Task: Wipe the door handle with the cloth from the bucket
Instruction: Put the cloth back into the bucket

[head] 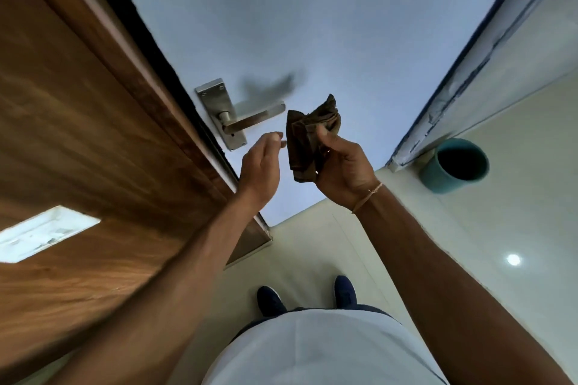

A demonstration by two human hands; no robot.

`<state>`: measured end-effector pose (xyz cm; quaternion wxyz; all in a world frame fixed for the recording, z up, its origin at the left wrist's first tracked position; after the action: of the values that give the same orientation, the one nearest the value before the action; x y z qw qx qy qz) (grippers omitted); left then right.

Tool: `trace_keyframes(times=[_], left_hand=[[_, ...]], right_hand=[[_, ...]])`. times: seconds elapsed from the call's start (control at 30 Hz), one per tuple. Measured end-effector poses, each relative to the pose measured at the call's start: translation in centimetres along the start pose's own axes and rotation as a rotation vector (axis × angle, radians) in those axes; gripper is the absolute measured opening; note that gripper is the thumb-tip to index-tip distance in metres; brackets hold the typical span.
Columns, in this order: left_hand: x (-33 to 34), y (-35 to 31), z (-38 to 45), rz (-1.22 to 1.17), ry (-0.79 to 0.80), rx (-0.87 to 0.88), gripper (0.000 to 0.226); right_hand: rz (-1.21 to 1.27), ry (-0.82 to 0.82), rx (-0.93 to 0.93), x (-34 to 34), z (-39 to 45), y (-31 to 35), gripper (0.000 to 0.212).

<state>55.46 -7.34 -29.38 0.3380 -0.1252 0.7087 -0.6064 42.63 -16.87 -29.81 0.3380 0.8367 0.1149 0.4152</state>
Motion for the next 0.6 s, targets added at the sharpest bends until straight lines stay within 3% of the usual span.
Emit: trace_keyframes(times=[0.13, 0.27, 0.43, 0.6], left_hand=[[2.4, -0.6, 1.4, -0.041, 0.189, -0.094, 0.049], [5.8, -2.0, 1.9, -0.034, 0.270, -0.052, 0.046], [11.5, -4.2, 1.9, 0.038, 0.333, 0.082, 0.033], [19.5, -7.6, 2.1, 0.192, 0.393, 0.259, 0.029]], right_hand=[[0.086, -0.053, -0.030, -1.5, -1.5, 0.3, 0.060], [0.245, -0.184, -0.032, -4.7, -3.2, 0.3, 0.054], [0.199, -0.442, -0.022, -12.2, -5.1, 1.3, 0.043], [0.249, -0.407, -0.029, -19.1, -9.0, 4.6, 0.077]])
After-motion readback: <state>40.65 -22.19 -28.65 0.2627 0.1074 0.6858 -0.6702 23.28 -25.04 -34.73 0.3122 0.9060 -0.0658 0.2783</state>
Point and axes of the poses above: each hand's wrist, its own z-axis towards the middle knuckle, its own x-axis out of the palm, y = z × x, the point moved 4 cm from there along z, towards the middle knuckle, and after that the axes turned 6 degrees about x, right-handed, at the moved point
